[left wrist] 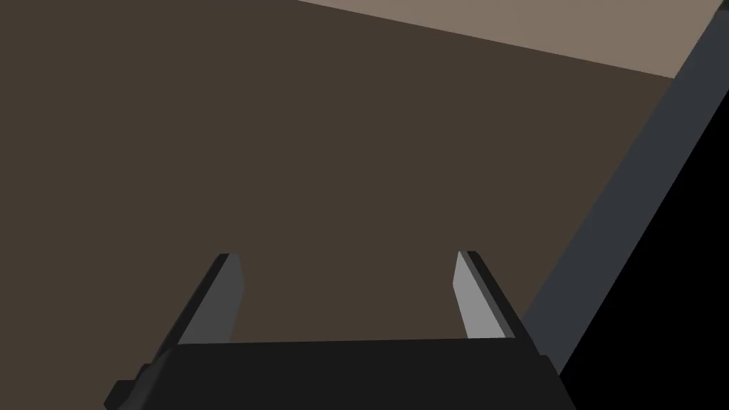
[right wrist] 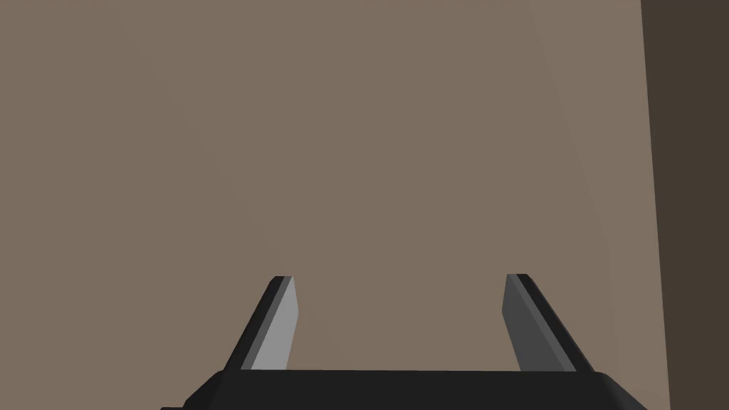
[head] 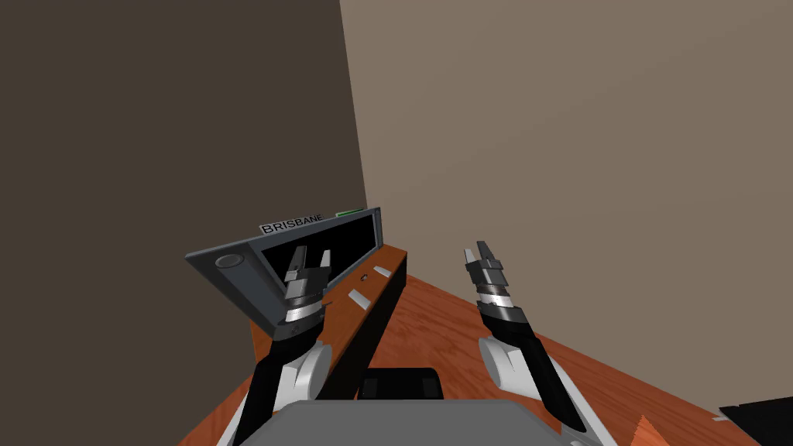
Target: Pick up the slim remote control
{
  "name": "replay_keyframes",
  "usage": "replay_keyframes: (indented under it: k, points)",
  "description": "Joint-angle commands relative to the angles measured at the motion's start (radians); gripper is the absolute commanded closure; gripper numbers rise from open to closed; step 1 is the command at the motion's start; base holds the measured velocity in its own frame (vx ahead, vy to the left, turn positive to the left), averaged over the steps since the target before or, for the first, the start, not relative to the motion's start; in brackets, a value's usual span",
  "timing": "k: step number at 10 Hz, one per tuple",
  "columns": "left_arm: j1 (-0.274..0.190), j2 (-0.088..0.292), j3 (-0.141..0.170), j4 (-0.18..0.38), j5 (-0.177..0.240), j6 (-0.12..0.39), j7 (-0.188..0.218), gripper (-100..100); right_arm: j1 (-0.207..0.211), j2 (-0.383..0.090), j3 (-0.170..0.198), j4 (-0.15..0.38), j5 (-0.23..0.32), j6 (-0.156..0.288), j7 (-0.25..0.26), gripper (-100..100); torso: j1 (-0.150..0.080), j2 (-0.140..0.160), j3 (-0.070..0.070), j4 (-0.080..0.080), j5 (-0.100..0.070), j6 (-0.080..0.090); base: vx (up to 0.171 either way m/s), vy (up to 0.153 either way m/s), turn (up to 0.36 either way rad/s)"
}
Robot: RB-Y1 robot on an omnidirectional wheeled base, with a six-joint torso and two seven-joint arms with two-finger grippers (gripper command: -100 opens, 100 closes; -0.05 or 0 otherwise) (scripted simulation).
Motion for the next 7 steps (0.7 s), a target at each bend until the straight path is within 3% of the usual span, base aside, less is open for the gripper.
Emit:
replay_keyframes:
  k: [1, 4, 5, 7]
  points:
    - [-0.003, 0.043, 0.004, 0.009, -0.002, 0.017, 0.001, -100, 0.0, 0.0, 0.0, 0.0, 0.0, 0.0, 0.0, 0, 0.0, 0.0, 0.0, 0.0, 0.0, 0.0, 0.002, -0.01, -0.005]
    - [-0.018, 0.135, 0.018, 0.044, -0.008, 0.082, 0.003, -100, 0.0, 0.0, 0.0, 0.0, 0.0, 0.0, 0.0, 0, -0.001, -0.001, 0.0, 0.0, 0.0, 0.0, 0.014, -0.029, -0.012]
    - [-0.018, 0.136, 0.018, 0.044, -0.008, 0.082, 0.003, -100, 0.0, 0.0, 0.0, 0.0, 0.0, 0.0, 0.0, 0, -0.002, -0.001, -0.001, 0.0, 0.0, 0.0, 0.011, -0.025, -0.005]
    - [-0.034, 0.192, 0.033, 0.082, -0.012, 0.143, 0.004, -100, 0.0, 0.0, 0.0, 0.0, 0.0, 0.0, 0.0, 0, -0.001, -0.001, 0.0, 0.0, 0.0, 0.0, 0.011, -0.03, -0.024]
